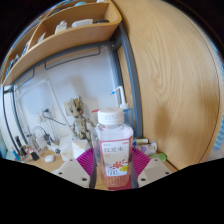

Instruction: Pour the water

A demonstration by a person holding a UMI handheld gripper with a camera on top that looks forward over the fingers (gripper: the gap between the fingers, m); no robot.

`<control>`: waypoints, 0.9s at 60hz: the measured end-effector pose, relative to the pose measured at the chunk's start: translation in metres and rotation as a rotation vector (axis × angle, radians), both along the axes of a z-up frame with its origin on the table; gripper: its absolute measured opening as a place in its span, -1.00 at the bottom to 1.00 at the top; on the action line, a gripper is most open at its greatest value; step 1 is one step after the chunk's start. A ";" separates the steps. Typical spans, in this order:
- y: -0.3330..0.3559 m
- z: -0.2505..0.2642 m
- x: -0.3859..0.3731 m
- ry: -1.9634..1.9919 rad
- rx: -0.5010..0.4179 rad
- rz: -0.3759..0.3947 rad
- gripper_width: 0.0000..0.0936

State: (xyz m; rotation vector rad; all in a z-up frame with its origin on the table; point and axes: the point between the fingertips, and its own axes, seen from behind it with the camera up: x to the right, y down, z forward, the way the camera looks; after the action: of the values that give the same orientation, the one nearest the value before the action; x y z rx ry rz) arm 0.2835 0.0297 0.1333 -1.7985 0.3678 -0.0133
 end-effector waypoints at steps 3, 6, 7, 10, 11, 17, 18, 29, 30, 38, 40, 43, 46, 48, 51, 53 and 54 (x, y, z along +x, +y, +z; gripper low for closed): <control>0.001 -0.013 0.001 -0.041 -0.023 0.006 0.05; 0.005 -0.027 -0.002 -0.084 -0.035 0.017 0.05; 0.005 -0.030 -0.002 -0.096 -0.040 0.019 0.05; 0.006 -0.041 -0.002 -0.121 -0.051 0.027 0.07; 0.005 -0.043 -0.003 -0.126 -0.057 0.028 0.20; 0.004 -0.040 -0.003 -0.129 0.006 0.017 0.12; 0.004 -0.039 -0.003 -0.125 0.015 0.017 0.13; 0.001 -0.038 -0.003 -0.094 0.037 0.023 0.32; 0.000 -0.038 -0.004 -0.093 0.035 0.028 0.34; -0.016 -0.046 -0.013 -0.106 -0.017 0.076 0.86; -0.025 -0.057 -0.015 -0.093 -0.057 0.086 0.84; -0.045 -0.074 -0.018 -0.077 -0.118 0.101 0.85; -0.067 -0.086 -0.022 -0.073 -0.176 0.119 0.84; -0.084 -0.092 -0.024 -0.079 -0.215 0.136 0.84; -0.111 -0.099 -0.027 -0.094 -0.281 0.157 0.82; -0.130 -0.103 -0.029 -0.090 -0.331 0.169 0.82; -0.139 -0.104 -0.028 -0.086 -0.354 0.171 0.82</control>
State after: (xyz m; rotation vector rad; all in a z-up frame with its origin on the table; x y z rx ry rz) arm 0.2553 -0.1095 0.0297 -2.1672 0.1538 -0.0373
